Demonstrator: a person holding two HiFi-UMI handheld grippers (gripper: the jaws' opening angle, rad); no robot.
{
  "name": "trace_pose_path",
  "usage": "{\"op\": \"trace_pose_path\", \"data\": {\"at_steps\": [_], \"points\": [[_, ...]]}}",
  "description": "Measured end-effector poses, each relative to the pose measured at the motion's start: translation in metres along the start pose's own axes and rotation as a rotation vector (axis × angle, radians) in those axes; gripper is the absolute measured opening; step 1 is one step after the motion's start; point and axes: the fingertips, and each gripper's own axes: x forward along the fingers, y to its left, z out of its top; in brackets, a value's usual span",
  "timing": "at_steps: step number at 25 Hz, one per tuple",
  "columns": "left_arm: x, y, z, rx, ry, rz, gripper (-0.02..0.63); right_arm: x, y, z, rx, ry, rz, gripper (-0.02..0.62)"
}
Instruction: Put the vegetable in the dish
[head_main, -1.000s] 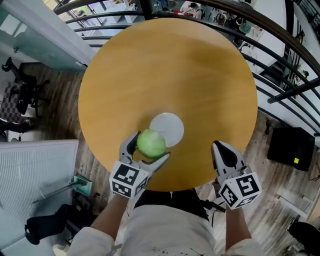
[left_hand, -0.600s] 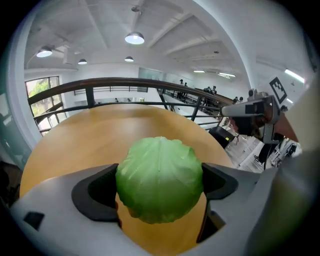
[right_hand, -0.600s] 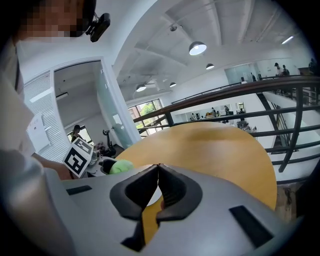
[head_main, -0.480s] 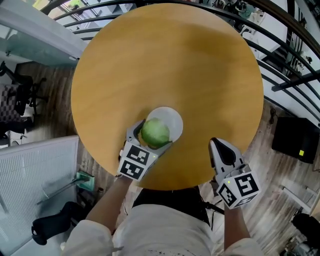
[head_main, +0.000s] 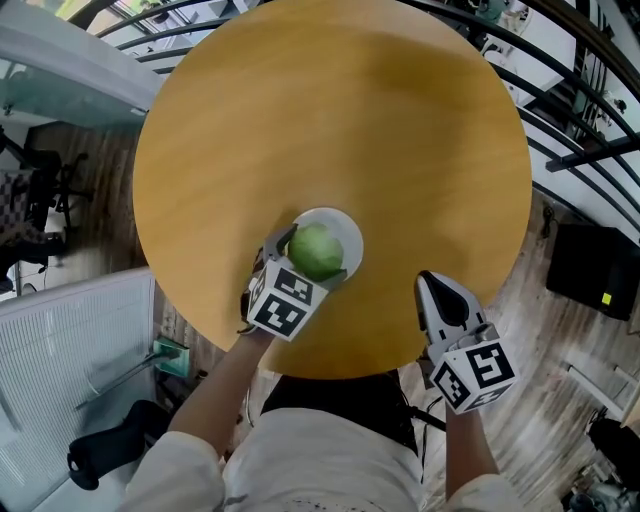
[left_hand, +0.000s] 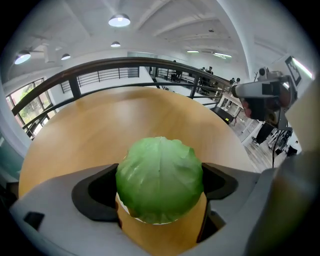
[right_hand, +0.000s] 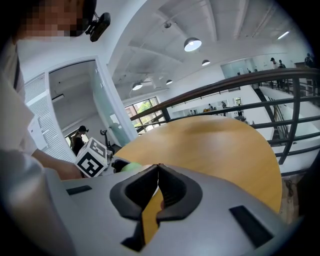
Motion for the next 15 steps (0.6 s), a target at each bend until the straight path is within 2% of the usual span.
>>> {"op": "trace_pose_path", "data": {"at_steps": [9, 15], "points": [[0.027, -0.002, -0.002, 0.044, 0.083, 0.008, 0.492, -0.002, -0.011, -0.01, 0.029, 0.012, -0.005, 0.025], [0.038, -0.004, -0.005, 0.117, 0.129, 0.04, 0.492, -0.003, -0.016, -0.015, 0.046, 0.011, -0.004, 0.025]]}}
